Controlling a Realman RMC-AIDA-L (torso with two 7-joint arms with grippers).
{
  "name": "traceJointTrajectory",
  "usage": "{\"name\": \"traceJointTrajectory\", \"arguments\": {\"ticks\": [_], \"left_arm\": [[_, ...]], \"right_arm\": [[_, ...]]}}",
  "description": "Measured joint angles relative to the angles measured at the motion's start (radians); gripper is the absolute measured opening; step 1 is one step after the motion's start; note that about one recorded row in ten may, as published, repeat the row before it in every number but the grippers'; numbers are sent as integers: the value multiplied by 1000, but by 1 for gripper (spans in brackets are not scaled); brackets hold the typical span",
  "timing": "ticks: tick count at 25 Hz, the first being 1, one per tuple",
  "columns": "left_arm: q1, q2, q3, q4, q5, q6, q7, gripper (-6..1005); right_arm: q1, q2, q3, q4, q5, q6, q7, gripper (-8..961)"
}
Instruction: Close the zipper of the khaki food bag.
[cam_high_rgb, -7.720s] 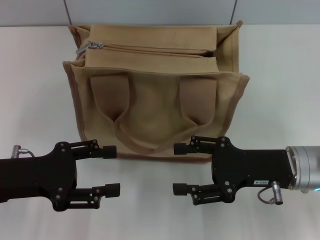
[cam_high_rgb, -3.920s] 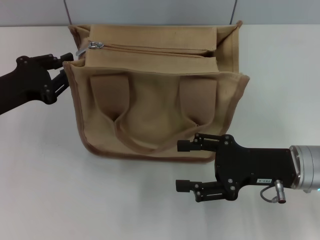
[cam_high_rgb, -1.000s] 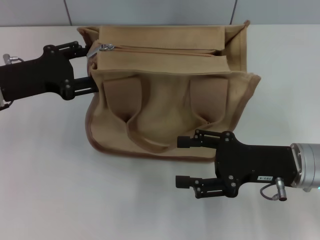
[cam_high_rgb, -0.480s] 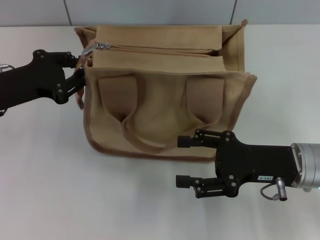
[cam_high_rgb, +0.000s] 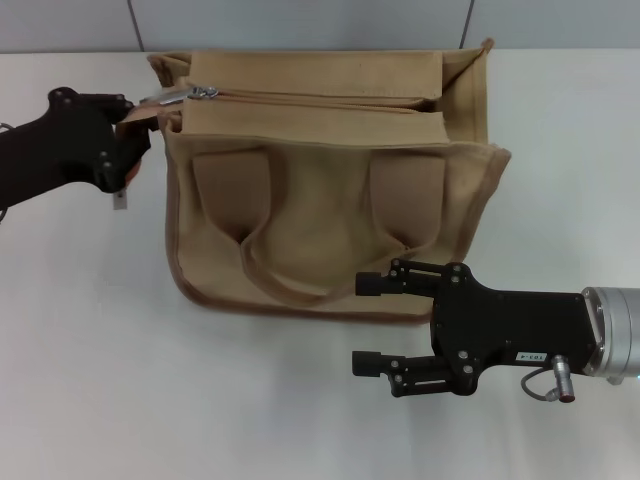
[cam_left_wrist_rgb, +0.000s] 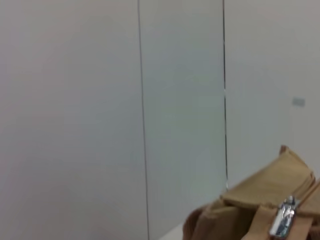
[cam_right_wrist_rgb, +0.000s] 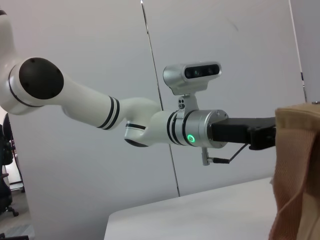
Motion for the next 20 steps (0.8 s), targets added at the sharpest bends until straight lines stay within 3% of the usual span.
{"name": "traceJointTrajectory", "arguments": {"ticks": [8,15,20], "left_arm": [[24,6,0,1,-103,140,21,16],[13,-37,1,7,-151,190,19,16],[9,-44,1,-3,-163,185,21,16]], "right_arm": [[0,-2,1,-1,44,-118,3,800],[1,-4,3,-53,145,-235,131,801],[16,-5,3,-154,224,-217,402,801]]}}
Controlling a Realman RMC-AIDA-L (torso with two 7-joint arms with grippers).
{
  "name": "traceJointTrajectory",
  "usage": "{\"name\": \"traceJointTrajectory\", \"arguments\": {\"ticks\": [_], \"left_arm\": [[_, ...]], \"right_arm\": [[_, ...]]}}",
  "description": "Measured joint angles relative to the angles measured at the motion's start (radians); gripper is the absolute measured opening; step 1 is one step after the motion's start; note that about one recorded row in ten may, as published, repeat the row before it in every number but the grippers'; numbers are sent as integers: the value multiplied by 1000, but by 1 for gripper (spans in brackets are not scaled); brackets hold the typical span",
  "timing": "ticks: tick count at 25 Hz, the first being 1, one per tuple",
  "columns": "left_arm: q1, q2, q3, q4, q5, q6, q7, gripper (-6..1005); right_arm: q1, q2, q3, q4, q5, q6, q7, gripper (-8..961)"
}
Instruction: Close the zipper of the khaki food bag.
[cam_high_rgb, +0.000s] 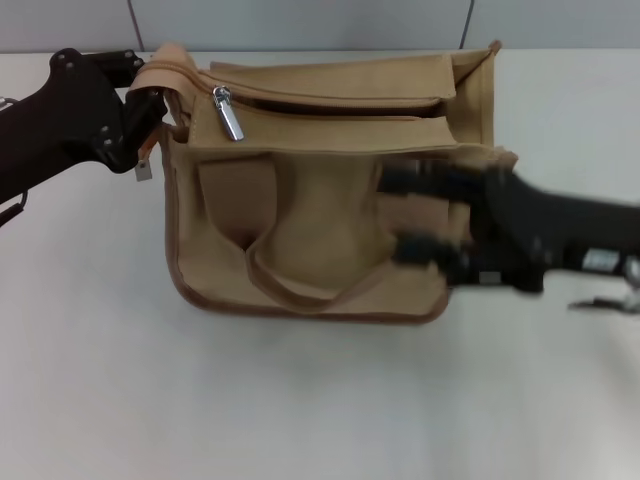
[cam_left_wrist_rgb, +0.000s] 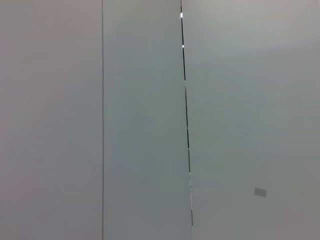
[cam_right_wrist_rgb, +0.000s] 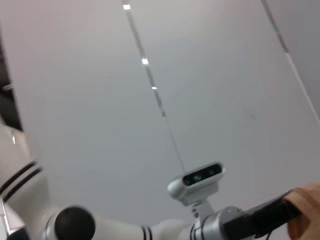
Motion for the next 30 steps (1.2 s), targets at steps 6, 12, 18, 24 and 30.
{"name": "traceJointTrajectory", "arguments": {"ticks": [6,12,18,24,30], "left_arm": [[4,-1,-1,-1,-3,2,-1,16],[5,-1,-1,-12,-8,6,-6,16],[2,-2,-1,-15,-16,9,-8,16],[-7,-3,3,-28,-24,16,-9,16],[-15,-3,4,-37,-24,17,-9,17]], "right_arm": [[72,-17,-4,-134,6,73,319,800],[180,-46,-18,-163,-31,155,495,799],[269,-44,-26,-165,-116,207,589,786],[314,-29,-79,-167,-153,260,631,753],[331,-17,-120,-171,-154,314,637,720]]}}
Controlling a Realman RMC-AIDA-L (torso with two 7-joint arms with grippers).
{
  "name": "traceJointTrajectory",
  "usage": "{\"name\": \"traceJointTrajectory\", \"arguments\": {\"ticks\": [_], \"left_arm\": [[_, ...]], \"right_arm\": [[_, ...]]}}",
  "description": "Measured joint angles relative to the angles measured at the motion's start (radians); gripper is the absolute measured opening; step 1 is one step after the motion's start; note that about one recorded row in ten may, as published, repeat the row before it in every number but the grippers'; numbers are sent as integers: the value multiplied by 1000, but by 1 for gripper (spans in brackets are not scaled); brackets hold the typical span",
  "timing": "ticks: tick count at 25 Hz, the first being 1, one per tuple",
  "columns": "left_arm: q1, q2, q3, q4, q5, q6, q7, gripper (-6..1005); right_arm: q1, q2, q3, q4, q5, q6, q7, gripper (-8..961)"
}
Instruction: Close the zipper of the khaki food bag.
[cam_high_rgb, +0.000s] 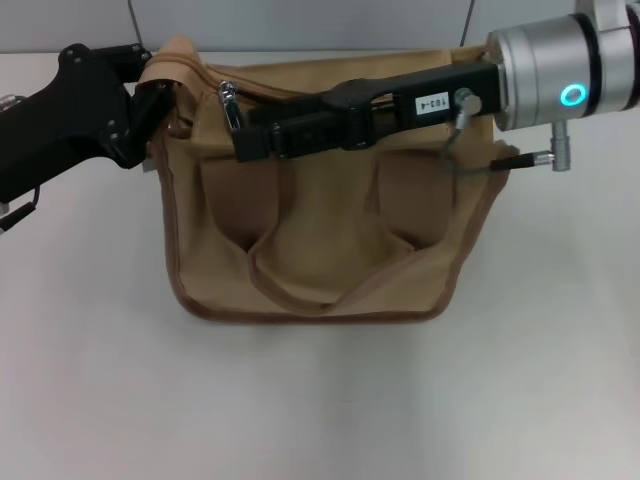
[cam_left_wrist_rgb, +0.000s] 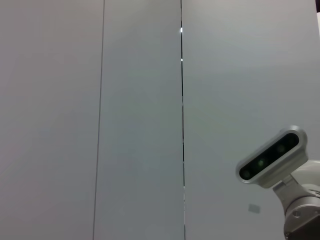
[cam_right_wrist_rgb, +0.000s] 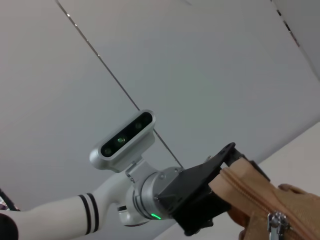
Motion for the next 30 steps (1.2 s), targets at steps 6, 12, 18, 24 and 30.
{"name": "traceJointTrajectory", "arguments": {"ticks": [6,12,18,24,30], "left_arm": [[-4,-1,4,-1,0,3,0,17],[-12,-1,4,-11,-1,18,0,17],[-33,-1,1,-35,-1,19,0,17],[-63,-2,-3,-82,-1,13,8,17],[-70,-3,-3,-98,-23,-6,10,17]], "right_arm": [[3,3,-11,-1,-1,32,8,687],[3,12,-22,-5,-1,61,9,654],[7,15,-23,-5,-1,86,9,403],[7,19,-24,-4,3,105,10,363],[4,22,-24,2,9,130,10,359]]}}
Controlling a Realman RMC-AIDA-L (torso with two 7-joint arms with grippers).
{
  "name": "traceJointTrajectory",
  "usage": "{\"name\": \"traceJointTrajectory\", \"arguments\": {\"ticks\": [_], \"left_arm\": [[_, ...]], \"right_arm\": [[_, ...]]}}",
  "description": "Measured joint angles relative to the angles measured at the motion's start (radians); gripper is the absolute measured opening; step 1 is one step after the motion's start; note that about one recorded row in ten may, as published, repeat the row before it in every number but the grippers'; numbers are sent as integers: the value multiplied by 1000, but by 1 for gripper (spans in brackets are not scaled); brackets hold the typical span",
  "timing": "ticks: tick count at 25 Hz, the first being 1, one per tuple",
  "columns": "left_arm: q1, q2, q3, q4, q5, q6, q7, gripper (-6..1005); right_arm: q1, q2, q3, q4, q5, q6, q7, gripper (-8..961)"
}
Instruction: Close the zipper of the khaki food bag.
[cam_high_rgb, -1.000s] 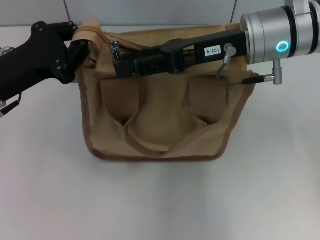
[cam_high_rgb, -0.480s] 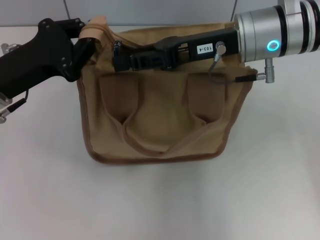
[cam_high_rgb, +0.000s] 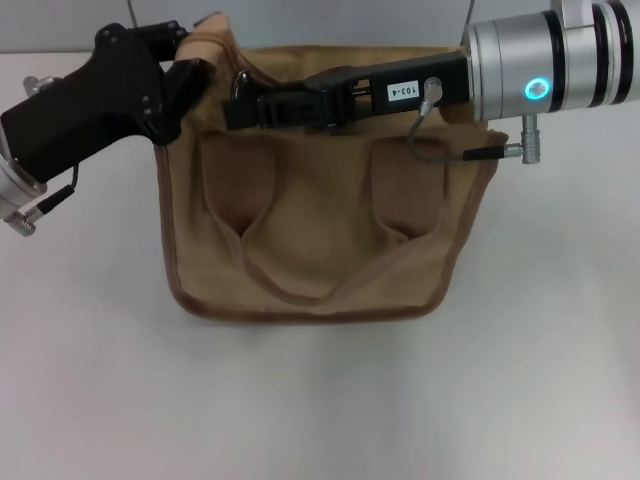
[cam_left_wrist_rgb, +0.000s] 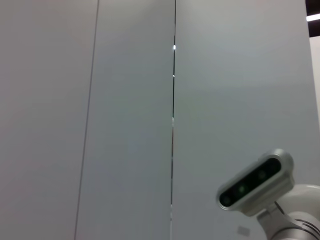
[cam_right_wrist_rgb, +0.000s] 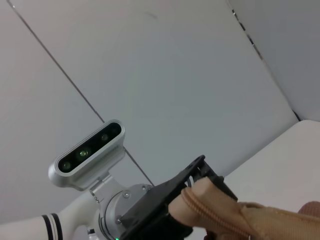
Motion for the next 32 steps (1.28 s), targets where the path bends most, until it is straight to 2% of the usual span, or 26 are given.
{"name": "traceJointTrajectory", "arguments": {"ticks": [8,21,26,32], "left_arm": [[16,2,-1,-7,-34,-21,-8,17],[-2,0,0,-30,-39,-22,-9,16],[0,0,0,-31,-43,-18,-10,16],[7,0,0,-31,-46,-17,-8,17]], "right_arm": [[-7,0,3,-1,11,20,0,354],[3,4,-18,4,33,53,1,345],[-1,4,-27,5,46,58,1,149],[-6,2,-28,5,48,57,1,69]]}}
